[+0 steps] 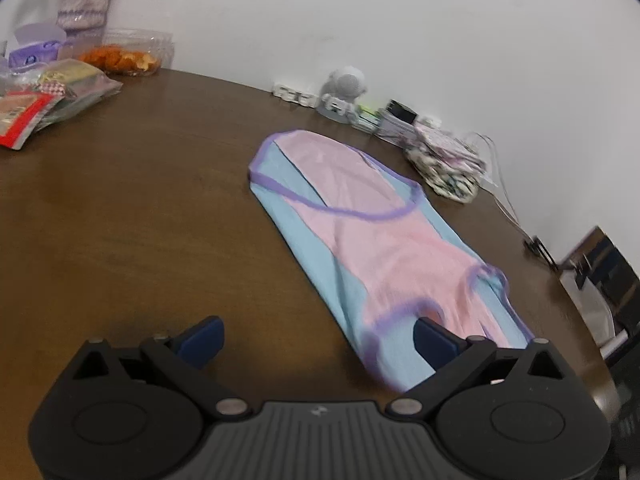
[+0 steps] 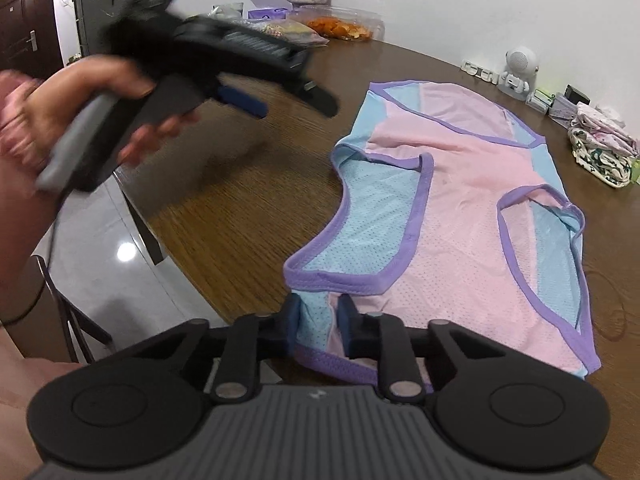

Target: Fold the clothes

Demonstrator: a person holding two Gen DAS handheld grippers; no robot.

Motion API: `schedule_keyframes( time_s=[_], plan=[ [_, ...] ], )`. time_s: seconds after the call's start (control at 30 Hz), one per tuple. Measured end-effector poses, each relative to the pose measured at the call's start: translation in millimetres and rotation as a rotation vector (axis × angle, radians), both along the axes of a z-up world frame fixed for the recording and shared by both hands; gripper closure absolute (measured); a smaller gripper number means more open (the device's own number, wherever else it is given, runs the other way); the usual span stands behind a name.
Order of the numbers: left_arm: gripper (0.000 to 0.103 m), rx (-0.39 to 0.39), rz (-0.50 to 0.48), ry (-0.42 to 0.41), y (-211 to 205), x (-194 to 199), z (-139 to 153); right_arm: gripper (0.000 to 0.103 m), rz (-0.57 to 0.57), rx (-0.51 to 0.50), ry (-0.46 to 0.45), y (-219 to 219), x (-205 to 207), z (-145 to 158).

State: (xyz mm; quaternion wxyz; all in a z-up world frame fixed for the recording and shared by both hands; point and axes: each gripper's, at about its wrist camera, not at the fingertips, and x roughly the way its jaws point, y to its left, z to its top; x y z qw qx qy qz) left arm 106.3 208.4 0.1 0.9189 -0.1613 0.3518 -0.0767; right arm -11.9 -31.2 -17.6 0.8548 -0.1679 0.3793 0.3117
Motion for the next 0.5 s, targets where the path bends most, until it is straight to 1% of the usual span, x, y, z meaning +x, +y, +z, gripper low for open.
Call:
schedule_keyframes(
  time_s=[0.07,0.1,0.17,0.23,0.27,0.3,0.33,0.4,0.5],
  plan=[
    [0.011,-0.009,0.008,0.008,8,25,1,0.095,-0.008,0.0,0.0,-1,-1,0],
    [0.015,-0.014,0.012,0.012,11,38,1,0.097,-0.012,0.003,0.001,-1,-1,0],
    [0.018,-0.013,0.022,0.017,21,68,1,0.097,-0.019,0.014,0.007,-3,0,0],
    [0.026,0.003,0.027,0.027,25,95,2,0.098,-0.027,0.032,0.018,-5,2,0],
    [0.028,0.012,0.023,0.043,27,106,-1,0.098,-0.032,0.043,0.025,-7,4,-1],
    [0.035,0.021,0.019,0.06,29,118,-3,0.098,-0.036,0.054,0.031,-8,5,-1],
    [0.045,0.029,0.015,0.076,31,129,-5,0.098,-0.038,0.064,0.038,-9,6,-1],
    [0.057,0.045,-0.007,0.104,35,147,-9,0.098,-0.04,0.082,0.051,-12,9,-1],
    [0.059,0.076,-0.059,0.108,38,157,-9,0.098,-0.042,0.095,0.063,-14,12,-1]
  ],
)
